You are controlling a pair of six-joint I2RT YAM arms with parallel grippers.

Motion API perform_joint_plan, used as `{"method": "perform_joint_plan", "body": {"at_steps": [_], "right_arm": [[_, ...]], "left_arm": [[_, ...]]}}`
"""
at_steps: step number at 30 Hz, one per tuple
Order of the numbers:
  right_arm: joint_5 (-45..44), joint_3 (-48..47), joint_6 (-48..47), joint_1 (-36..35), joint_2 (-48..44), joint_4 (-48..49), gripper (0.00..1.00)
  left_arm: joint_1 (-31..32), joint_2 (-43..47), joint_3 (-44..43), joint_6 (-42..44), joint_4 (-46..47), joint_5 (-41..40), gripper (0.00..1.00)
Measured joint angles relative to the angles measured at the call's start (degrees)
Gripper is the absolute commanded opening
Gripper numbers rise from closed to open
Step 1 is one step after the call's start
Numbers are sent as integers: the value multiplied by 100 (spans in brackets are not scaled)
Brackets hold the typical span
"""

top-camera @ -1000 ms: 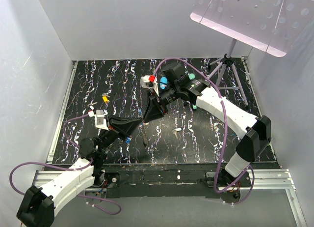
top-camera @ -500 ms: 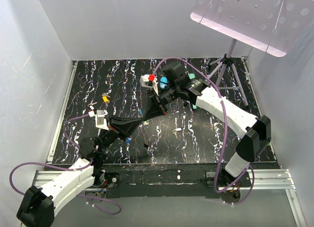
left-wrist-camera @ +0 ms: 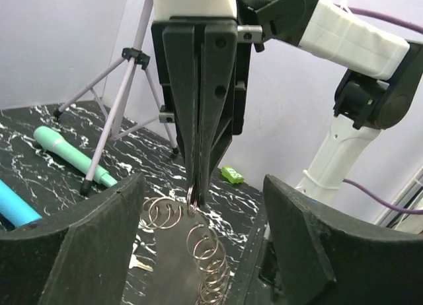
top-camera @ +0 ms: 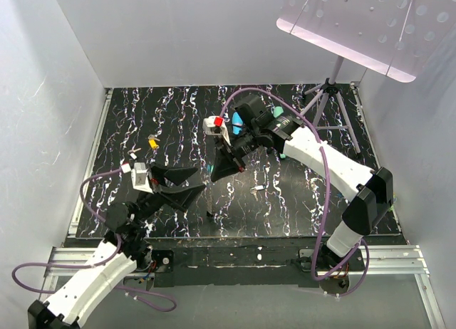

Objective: Put the keys on the keyring

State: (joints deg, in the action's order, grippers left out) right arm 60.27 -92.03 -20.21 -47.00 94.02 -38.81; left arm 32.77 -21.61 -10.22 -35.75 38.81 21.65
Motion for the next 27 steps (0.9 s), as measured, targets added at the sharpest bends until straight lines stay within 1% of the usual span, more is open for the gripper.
{"method": "perform_joint_plan", "body": {"at_steps": [3, 4, 8, 10, 13, 17, 20, 22, 25, 27], "right_arm": [[-50, -116, -372, 0, 50, -564, 1], [-59, -273, -542, 0, 133, -855, 1], [-129, -1198, -1307, 0, 675, -2031, 1], [-173, -1523, -1606, 0, 892, -2533, 1], [-223, -1665, -1915, 0, 1067, -3095, 1], [-267, -1663, -2055, 0, 1104, -3381, 1], [-267, -1663, -2083, 0, 1102, -3475, 1], [-264, -1663, -2096, 0, 1102, -3491, 1], [-264, -1661, -2103, 0, 1102, -3499, 1], [-249, -1661, -2103, 0, 1102, -3504, 1]], "left_arm": [[0, 243, -535, 306, -1274, 28, 77], [0, 240, -846, 455, -1825, 57, 78], [0, -125, -1906, 896, -3392, 238, 79], [0, -426, -2319, 1071, -3921, 446, 79], [-4, -763, -2518, 1220, -4428, 800, 80], [-55, -1115, -2518, 1233, -4822, 1187, 82], [-240, -1325, -2505, 1025, -4774, 1545, 82], [-551, -1449, -2435, 719, -4446, 1956, 81], [-1088, -1683, -2149, 42, -3510, 2540, 78], [-1298, -1858, -2009, -297, -3128, 2771, 76]]}}
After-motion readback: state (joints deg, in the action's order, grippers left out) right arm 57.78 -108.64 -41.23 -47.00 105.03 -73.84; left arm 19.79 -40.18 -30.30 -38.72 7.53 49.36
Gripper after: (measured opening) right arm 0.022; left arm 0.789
